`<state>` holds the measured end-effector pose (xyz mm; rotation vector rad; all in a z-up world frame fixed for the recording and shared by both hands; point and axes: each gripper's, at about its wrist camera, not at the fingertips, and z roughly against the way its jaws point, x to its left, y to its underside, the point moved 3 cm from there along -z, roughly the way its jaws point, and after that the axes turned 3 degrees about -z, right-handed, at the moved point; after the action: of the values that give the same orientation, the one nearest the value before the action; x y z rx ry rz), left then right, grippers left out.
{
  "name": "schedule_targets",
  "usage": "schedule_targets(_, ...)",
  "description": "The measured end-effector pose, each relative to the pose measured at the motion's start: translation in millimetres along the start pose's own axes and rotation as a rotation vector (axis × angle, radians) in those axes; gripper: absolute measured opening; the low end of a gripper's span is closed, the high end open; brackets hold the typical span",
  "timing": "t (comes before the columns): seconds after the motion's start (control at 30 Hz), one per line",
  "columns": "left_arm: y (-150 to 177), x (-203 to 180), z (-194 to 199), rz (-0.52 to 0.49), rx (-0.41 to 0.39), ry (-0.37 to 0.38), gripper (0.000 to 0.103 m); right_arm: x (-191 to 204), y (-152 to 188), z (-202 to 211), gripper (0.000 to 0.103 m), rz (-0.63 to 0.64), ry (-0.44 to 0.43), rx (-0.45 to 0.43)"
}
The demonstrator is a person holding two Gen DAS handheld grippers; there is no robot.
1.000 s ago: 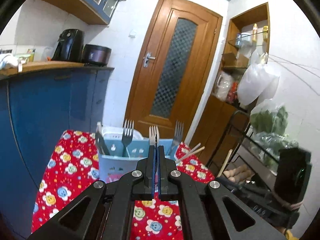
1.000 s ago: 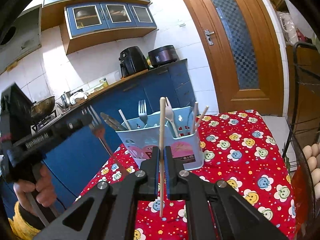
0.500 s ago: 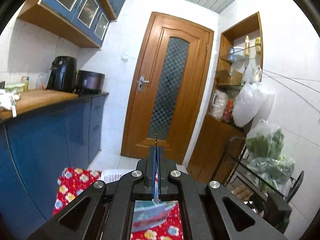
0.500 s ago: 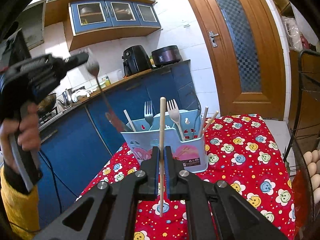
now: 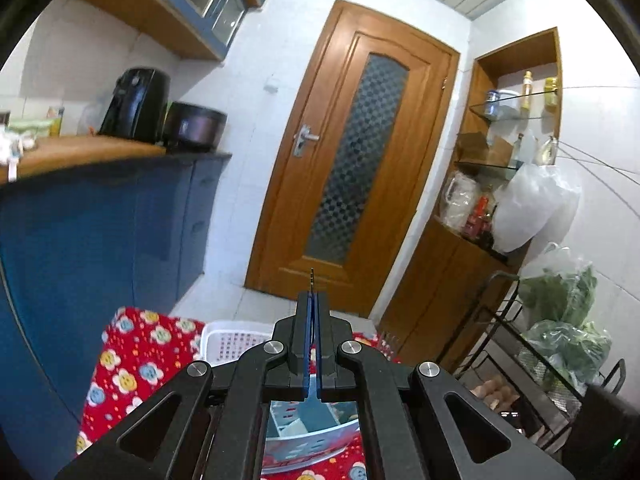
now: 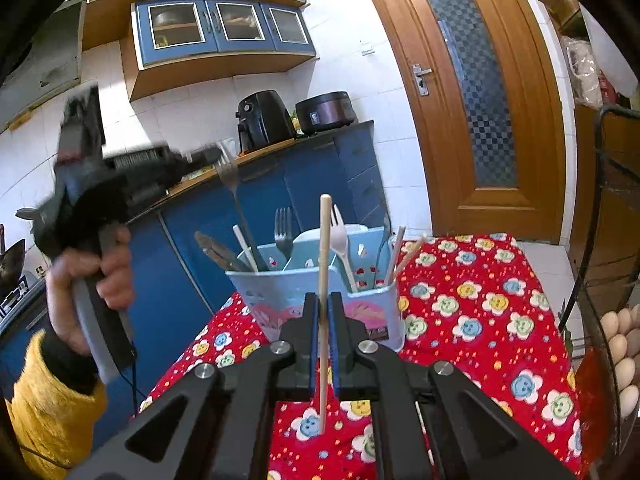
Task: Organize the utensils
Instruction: 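Lower the chopstick into the box and open the right tool while the left tool opens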
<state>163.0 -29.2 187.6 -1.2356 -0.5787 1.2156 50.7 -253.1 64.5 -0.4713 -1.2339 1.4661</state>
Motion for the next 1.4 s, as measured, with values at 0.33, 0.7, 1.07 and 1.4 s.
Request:
schedule_targets(0.33, 26, 18, -18, 0.022, 0.038, -0.007, 0.001, 13, -66, -3, 0.006, 0.079, 0.062, -0.122)
schedule_targets(0.7, 45, 29, -35, 0.025, 0.088, -0.031, 0.001, 6, -86, -78, 0.006, 0.127, 0.153, -0.13)
schedule_targets(1.07, 46, 18, -35, -0.044, 0.109, -0.067, 0.006, -2, -68, -105, 0.026, 0.097, 0.132, -0.017)
schedule_targets(1.4, 26, -3, 5, -0.078, 0.048, -0.047, 0.042, 16, -81, -59, 0.036, 0.097, 0.078, -0.101)
